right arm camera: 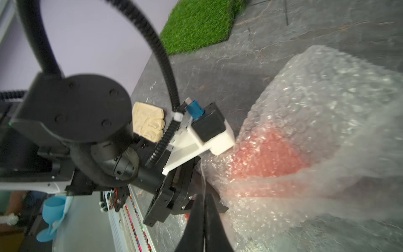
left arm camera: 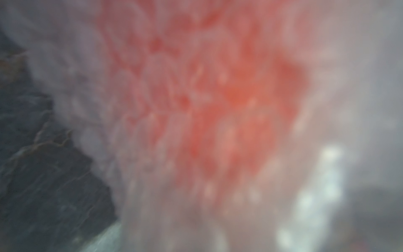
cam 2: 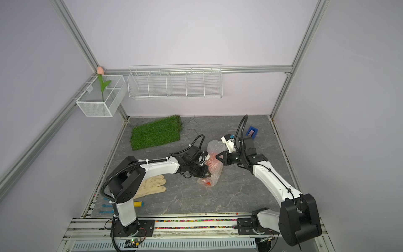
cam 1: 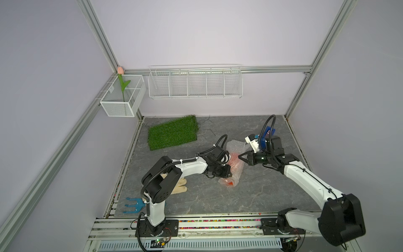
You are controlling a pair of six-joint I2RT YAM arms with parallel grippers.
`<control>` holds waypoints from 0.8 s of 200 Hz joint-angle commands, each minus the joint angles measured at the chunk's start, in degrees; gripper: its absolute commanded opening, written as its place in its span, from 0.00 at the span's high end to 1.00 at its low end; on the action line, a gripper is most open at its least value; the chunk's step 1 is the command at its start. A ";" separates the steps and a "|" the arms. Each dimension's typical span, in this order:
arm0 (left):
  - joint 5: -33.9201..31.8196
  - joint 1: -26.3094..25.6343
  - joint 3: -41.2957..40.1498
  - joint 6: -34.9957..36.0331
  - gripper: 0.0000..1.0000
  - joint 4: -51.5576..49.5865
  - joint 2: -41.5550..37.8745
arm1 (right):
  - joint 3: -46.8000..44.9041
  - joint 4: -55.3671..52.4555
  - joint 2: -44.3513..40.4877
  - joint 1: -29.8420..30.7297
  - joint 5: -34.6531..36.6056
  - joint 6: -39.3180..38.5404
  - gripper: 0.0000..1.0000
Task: Wrap wine glasses in bubble wrap
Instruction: Stick the tape on the bubble wrap.
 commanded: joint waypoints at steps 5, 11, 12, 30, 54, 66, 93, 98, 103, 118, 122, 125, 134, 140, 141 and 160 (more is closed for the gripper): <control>-0.80 -0.17 -1.01 3.26 0.98 -3.06 2.69 | -3.29 -2.43 -1.71 2.39 3.25 -7.20 0.93; -0.57 -0.19 -0.96 3.41 0.98 -3.15 2.79 | -3.84 -1.84 -1.46 2.55 3.53 -7.54 0.93; -0.56 -0.19 -0.94 3.43 0.98 -3.17 2.79 | -3.89 -1.81 -1.38 2.58 3.54 -7.55 0.93; -0.23 -0.15 -0.83 3.83 0.98 -3.44 2.79 | -4.03 -1.68 0.17 3.06 4.01 -8.83 0.93; 0.45 -0.18 -0.74 4.17 0.98 -3.62 2.83 | -3.94 -1.32 1.88 3.18 5.99 -10.24 0.93; 0.74 -0.19 -0.72 4.42 0.98 -3.78 2.80 | -4.09 -0.37 2.28 3.29 6.54 -10.97 0.94; 2.16 -0.16 -0.92 4.51 0.99 -3.16 2.81 | -4.63 3.26 3.73 3.32 7.41 -12.34 0.93; 2.47 -0.19 -1.00 4.51 0.99 -3.04 2.79 | -4.65 3.83 4.17 3.32 7.34 -12.64 0.93; 2.86 -0.17 -0.98 4.51 0.99 -2.87 2.81 | -4.61 4.37 4.82 3.30 7.19 -13.08 0.93; 3.75 -0.15 -1.09 4.66 1.00 -2.61 2.69 | -5.43 7.90 5.71 3.32 7.05 -14.01 0.93; 3.83 -0.16 -1.09 4.71 1.00 -2.69 2.69 | -5.78 9.03 5.87 3.32 7.11 -13.95 0.93; 3.99 -0.19 -1.03 4.76 1.00 -2.72 2.69 | -5.78 9.35 5.94 3.32 7.09 -13.84 0.93; 4.54 -0.19 -1.01 4.89 1.00 -2.74 2.79 | -5.58 10.27 6.31 3.36 7.05 -14.22 0.93; 4.94 -0.18 -1.07 4.99 1.00 -2.71 2.85 | -5.37 10.72 6.76 3.32 6.94 -14.39 0.94; 4.96 -0.19 -1.04 5.02 1.00 -2.68 2.81 | -5.31 10.76 6.90 3.32 6.96 -14.36 0.93; 5.90 -0.17 -1.03 5.13 1.00 -2.58 2.67 | -3.22 9.72 9.46 3.32 7.15 -14.80 0.93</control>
